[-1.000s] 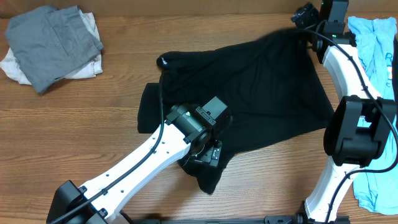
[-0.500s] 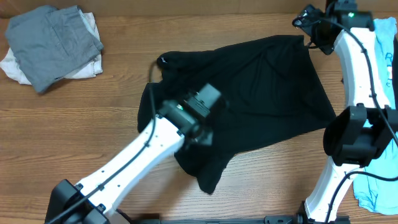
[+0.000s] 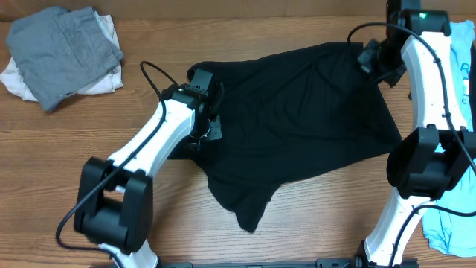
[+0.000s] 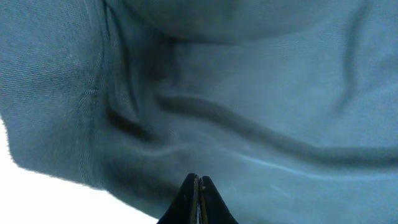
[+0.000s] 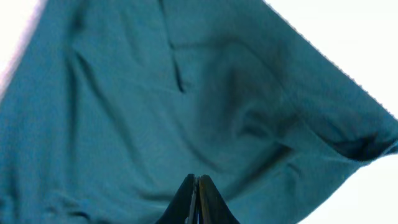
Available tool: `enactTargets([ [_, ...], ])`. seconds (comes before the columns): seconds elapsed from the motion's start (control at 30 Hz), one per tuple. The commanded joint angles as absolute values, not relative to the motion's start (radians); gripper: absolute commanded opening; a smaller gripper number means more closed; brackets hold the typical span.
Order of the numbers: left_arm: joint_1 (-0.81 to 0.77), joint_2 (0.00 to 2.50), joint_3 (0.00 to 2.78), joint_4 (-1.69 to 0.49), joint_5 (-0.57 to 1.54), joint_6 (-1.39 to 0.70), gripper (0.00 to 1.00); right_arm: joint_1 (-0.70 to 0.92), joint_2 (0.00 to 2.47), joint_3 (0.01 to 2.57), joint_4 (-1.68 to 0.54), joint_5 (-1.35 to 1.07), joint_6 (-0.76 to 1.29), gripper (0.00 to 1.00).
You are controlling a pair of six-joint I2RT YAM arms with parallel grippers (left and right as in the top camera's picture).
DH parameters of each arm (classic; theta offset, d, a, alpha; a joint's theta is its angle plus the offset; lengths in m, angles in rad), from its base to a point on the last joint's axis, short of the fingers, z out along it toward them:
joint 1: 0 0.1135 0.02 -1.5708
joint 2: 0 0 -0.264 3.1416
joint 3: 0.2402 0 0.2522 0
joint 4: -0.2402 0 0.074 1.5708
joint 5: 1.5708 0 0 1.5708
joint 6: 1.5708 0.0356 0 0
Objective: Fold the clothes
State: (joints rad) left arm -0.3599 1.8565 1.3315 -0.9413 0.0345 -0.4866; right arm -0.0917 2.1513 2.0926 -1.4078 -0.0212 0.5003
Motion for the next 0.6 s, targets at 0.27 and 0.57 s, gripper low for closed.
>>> enactTargets([
  [0.27,-0.225,1.984,1.343,-0.926,0.039,-0.424,0.04,-0.121,2.138,1.814,-1.245,0.066,0.493,0.09],
  [0.57,-0.189,2.106,1.343,-0.906,0.071,-0.415,0.04,-0.177,2.138,1.721,-1.201,0.051,0.490,0.16],
])
